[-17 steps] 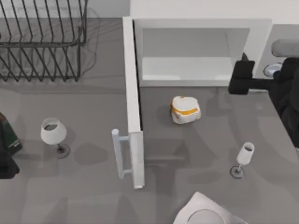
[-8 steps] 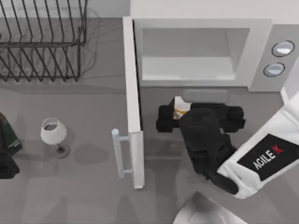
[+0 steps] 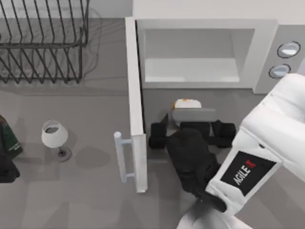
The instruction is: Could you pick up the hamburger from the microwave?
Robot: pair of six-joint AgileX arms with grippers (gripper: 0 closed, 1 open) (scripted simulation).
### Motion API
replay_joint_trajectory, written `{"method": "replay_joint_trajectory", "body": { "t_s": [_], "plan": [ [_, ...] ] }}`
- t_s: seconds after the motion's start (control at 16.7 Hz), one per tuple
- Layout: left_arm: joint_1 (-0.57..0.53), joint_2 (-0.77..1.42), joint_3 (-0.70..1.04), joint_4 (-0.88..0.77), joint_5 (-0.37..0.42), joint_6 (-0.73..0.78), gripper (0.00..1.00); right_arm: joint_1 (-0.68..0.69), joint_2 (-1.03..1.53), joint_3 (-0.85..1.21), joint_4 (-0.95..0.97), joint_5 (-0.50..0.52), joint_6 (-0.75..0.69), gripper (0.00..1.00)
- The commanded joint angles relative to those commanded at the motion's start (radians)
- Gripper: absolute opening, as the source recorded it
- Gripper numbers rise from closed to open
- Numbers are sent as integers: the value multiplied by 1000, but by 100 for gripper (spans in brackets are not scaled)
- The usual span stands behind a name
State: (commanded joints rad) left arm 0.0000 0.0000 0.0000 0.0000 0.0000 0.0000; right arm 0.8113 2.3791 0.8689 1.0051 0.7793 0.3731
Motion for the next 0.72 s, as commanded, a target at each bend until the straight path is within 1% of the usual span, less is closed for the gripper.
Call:
{"method": "replay_joint_trajectory", "body": {
  "t_s": [0.12,0.18,0.36,0.54,0.72],
  "plan": [
    [0,0,0,0,0,0,100,0,0,0,0,0,0,100],
    [0,0,0,0,0,0,100,-7,-47,3,0,11,-36,100],
    [0,0,0,0,0,0,100,-20,-36,38,-15,-4,-37,100],
    [0,0,0,0,0,0,100,-58,6,146,-63,-50,-46,100],
    [0,0,0,0,0,0,100,-110,81,297,-122,-109,-68,100]
  ]
}}
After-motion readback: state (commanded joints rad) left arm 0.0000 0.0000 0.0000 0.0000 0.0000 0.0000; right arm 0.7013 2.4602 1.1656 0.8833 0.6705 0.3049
